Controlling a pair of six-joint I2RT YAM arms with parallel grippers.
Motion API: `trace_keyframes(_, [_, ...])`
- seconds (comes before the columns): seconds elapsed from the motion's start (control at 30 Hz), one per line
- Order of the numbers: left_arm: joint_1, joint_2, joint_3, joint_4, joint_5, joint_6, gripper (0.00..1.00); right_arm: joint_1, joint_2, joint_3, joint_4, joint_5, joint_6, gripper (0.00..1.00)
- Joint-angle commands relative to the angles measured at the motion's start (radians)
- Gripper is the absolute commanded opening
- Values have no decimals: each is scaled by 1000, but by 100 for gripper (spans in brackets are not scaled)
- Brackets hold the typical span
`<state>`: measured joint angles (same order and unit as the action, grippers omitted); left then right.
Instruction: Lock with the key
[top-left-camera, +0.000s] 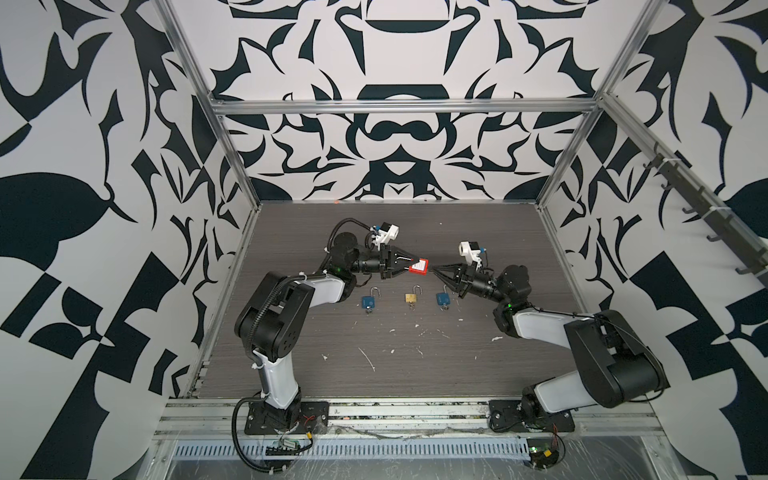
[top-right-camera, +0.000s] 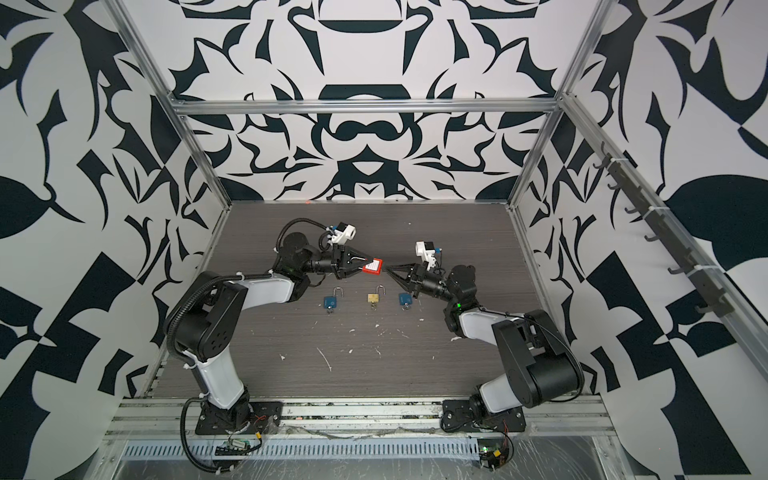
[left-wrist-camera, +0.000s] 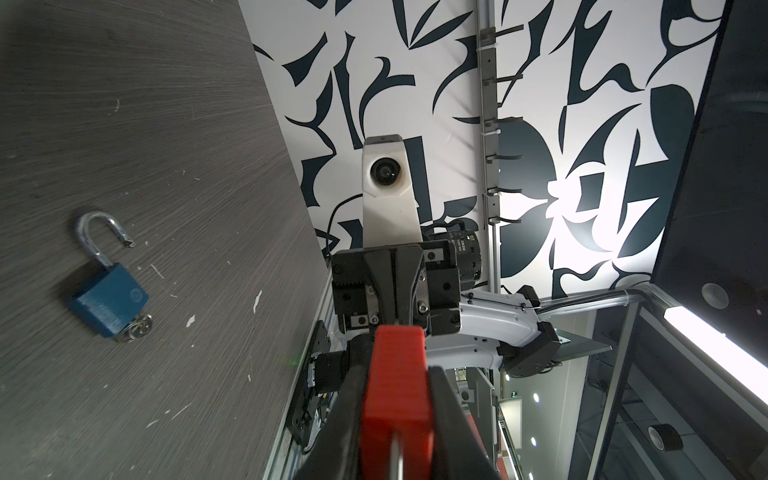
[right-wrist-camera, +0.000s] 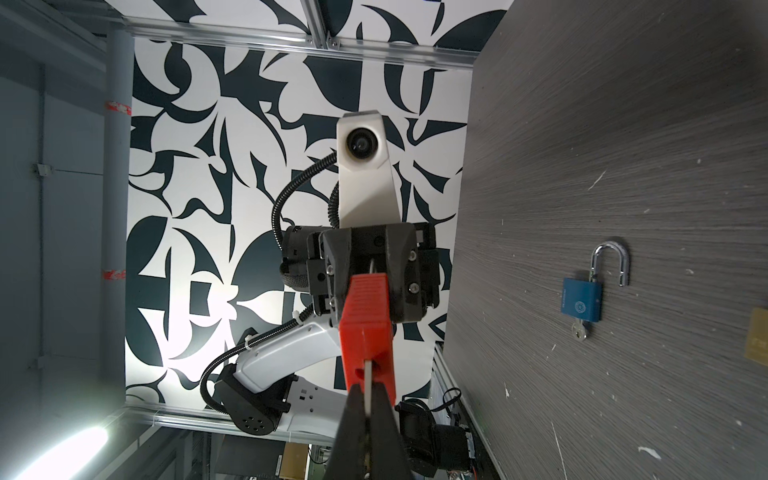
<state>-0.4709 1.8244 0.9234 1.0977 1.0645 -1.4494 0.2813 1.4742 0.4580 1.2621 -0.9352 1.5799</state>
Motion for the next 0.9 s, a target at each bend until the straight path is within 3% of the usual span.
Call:
trace_keyframes(0.0, [34,-6,-12,15,15,22,0,-45,-26,-13,131,-25,26,0])
trace_keyframes(0.4, [37,-10,0,-117,9,130,0,-179,-63,-90,131,-65,40,0])
trace_keyframes(0.87, [-10,11,36,-161,8,165,0,-171,-90,-76,63,-48,18,0])
